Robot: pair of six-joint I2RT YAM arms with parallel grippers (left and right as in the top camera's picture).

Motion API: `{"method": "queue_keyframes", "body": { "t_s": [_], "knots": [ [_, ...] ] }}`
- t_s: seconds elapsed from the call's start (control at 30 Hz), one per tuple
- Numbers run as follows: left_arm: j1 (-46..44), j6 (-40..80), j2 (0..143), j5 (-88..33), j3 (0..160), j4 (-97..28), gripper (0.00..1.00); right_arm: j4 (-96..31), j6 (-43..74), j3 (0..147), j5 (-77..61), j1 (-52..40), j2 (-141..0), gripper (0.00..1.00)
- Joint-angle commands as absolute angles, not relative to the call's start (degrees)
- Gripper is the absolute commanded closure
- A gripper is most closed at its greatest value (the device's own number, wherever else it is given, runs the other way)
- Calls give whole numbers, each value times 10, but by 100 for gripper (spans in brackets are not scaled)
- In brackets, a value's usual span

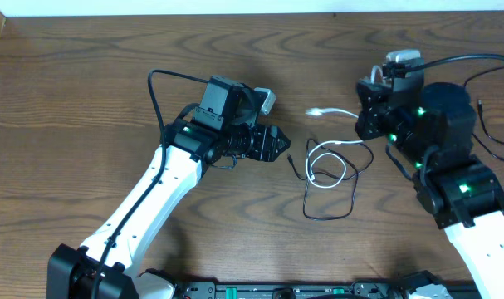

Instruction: Untangle cables

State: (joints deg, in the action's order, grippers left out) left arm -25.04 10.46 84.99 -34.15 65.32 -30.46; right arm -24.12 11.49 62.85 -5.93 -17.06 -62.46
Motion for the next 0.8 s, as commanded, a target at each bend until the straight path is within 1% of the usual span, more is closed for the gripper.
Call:
{"method": "queue_keyframes", "body": {
  "t_s": [0.0, 0.07, 0.17, 0.33, 0.77],
  "knots": [
    [-252, 101, 854, -340, 647, -308, 35, -314, 111, 634, 173, -159, -652, 99],
    [-252, 101, 854, -340, 647, -308, 36, -347, 111, 634, 202, -143, -670, 99],
    [-252, 102, 854, -340, 647, -307, 35, -368, 111, 634, 165, -131, -688, 99],
    [-257, 104, 858, -340, 647, -298, 35, -369, 112, 634, 100, -131, -705, 99],
    [-309, 163, 933, -333, 647, -198, 35, -378, 122, 634, 99, -131, -706, 99]
  ]
}}
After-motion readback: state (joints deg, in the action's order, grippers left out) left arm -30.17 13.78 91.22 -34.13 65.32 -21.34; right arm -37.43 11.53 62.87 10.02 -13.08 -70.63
